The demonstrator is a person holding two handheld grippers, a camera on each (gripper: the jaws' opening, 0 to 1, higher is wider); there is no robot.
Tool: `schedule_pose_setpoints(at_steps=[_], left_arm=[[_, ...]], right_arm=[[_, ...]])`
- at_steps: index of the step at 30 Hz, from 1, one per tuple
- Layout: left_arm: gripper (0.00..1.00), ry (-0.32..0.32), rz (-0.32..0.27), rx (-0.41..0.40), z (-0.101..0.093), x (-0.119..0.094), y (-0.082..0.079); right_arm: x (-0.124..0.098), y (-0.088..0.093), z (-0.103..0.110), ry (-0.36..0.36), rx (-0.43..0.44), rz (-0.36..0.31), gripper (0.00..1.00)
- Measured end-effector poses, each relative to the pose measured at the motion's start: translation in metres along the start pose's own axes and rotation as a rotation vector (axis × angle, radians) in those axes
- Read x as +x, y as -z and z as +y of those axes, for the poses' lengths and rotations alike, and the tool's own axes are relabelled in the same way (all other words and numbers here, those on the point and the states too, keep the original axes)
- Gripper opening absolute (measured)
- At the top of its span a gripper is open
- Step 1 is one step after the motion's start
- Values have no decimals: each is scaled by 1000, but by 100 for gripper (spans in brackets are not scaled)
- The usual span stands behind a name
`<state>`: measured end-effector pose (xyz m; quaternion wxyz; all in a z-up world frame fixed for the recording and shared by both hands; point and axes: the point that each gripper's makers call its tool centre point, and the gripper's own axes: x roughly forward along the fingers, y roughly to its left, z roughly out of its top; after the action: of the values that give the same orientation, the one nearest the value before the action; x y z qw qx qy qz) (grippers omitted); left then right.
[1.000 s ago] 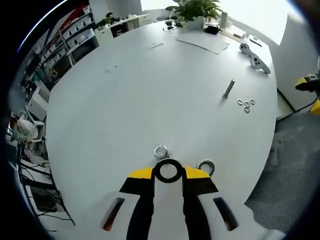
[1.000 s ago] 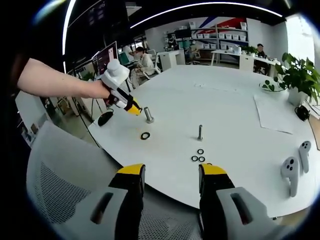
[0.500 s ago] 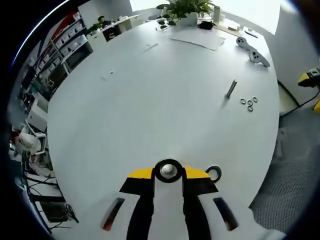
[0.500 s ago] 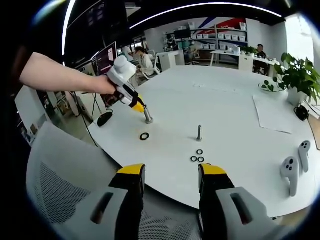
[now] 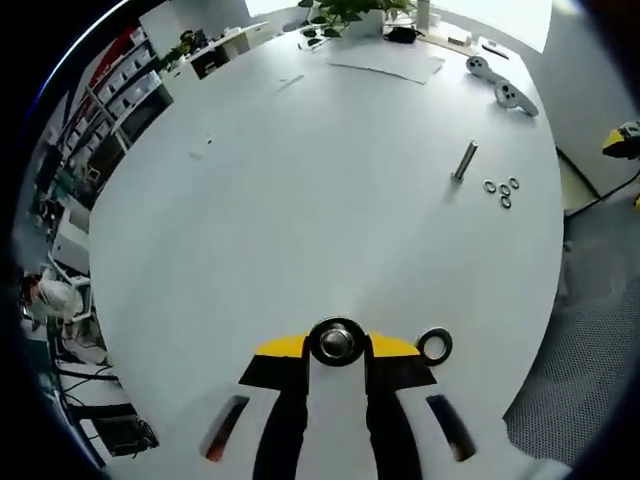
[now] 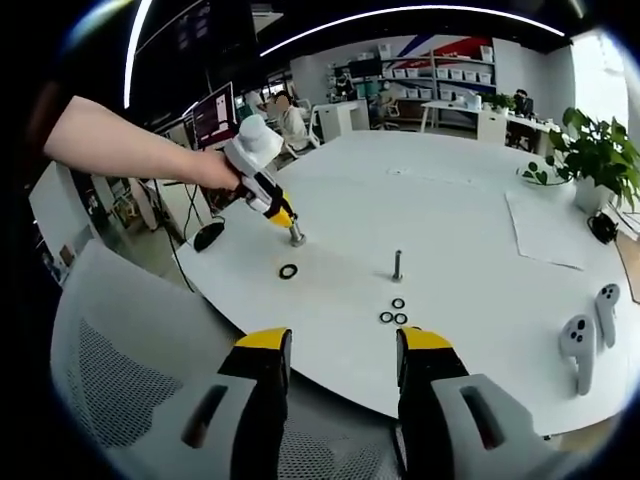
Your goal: Place the washer onto the threaded stud by aligning its center hole with the stud, sliding it down to the base, and recovering from edge contact or off-axis alignment until the washer reaches the visible bottom stop.
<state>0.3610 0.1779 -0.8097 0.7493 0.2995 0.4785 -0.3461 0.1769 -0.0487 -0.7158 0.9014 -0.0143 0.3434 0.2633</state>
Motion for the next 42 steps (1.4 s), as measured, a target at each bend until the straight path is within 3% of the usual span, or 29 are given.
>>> schedule_pose_setpoints(at_steps=[14,31,35,42], left_arm=[[19,13,51,25,-10,23,9],[19,16,36,-4,-12,27,11],[19,30,32,-46,-11,29,11],[20,14,10,-34,-12,30,9]], right_arm=[[0,1,-2,11,2,4,44],[-1,2,-4,19,6,7,44],[0,2,-4,18,4,8,44],[-1,1,-4,17,5,5,44]])
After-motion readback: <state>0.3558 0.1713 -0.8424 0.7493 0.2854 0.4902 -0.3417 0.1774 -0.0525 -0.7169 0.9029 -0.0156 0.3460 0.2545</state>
